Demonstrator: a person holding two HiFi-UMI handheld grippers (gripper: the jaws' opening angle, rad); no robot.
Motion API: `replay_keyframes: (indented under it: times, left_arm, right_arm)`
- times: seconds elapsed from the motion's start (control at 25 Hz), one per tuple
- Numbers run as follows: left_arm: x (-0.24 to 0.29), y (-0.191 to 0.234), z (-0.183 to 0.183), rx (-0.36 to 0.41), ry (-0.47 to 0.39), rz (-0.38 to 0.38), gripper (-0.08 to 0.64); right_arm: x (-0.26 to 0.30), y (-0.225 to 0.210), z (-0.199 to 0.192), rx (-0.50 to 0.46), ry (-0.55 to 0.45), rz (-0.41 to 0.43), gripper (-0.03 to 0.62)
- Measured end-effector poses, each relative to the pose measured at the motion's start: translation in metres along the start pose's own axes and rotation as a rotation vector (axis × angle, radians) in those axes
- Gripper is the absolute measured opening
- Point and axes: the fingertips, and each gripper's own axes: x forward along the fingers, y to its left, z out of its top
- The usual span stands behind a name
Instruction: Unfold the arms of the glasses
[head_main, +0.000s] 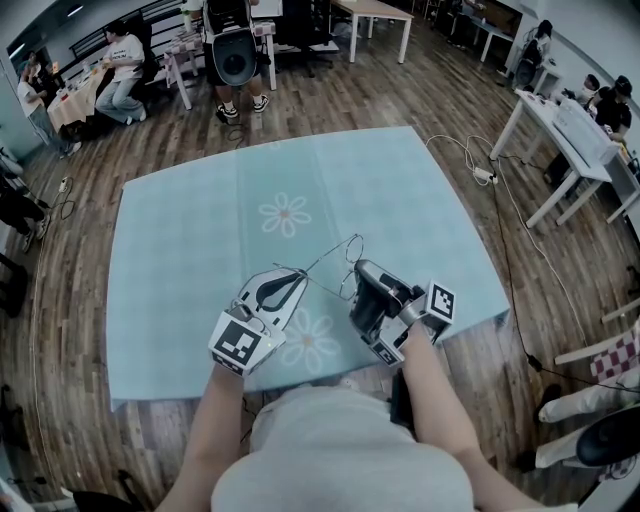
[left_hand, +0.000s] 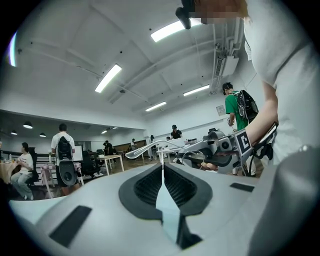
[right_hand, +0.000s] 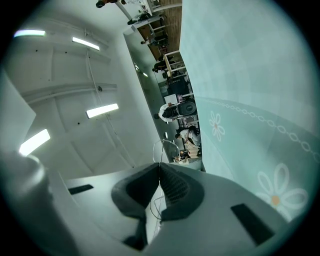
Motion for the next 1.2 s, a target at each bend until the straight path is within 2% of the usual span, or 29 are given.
replay_keyframes:
  times: [0.56,1.2]
  left_arm:
    - [-0.007,0.021,0.004,0.000,-0.006,0.032,0.021]
    - [-0.016,0.036,0.004,-0.005,0.016,-0.009,0.021]
  right_arm:
    - [-0.001,0.006,-0.009,-0.021,0.061,0.030,0.011]
    - [-0.003,0.005,-0.020,-0.020,0.158,0.046,0.011]
